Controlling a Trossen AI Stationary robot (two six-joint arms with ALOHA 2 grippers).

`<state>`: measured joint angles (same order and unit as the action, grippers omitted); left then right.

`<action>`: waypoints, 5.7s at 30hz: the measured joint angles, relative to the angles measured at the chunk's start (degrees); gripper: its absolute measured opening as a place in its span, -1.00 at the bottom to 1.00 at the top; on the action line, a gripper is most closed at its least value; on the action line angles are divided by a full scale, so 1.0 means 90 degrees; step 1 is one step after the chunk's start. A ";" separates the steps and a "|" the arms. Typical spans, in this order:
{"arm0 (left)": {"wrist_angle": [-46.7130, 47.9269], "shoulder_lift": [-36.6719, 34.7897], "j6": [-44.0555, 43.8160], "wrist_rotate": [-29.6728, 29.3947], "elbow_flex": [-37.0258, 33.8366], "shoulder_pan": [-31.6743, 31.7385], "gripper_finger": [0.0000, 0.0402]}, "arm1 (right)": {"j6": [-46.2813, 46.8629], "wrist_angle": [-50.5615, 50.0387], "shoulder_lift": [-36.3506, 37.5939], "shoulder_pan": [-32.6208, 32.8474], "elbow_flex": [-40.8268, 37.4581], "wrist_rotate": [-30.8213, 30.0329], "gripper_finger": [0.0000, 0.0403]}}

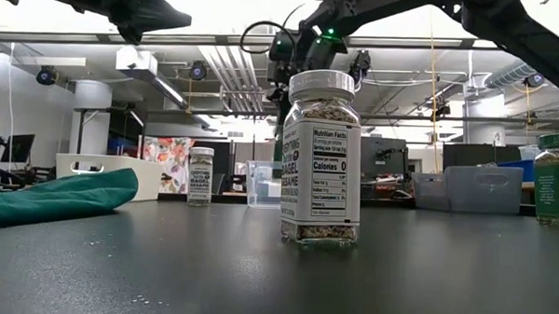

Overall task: Sort spices by type
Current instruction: Put the top green seasoning bottle into the transparent bin, then put the top white seasoning bottle into the black bin

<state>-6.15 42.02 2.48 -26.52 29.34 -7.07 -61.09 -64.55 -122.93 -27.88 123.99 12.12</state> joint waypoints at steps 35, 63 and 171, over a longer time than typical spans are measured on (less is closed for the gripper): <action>0.0027 0.0000 0.0002 0.0000 0.0000 0.0000 -0.99 | -0.0220 -0.0388 -0.0318 -0.0358 -0.0005 0.0488 -0.02; 0.0029 0.0002 0.0002 0.0002 0.0000 0.0000 -0.99 | 0.0465 -0.0216 -0.0390 -0.0364 -0.0005 -0.0182 0.28; 0.0074 0.0759 -0.1315 0.0395 0.0000 -0.0002 -0.99 | 0.6662 0.2131 0.4172 0.3135 -0.3870 -0.2921 -0.95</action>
<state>-5.49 48.85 -9.36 -22.97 29.34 -7.09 -1.13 -45.38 -85.38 0.33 89.16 -14.17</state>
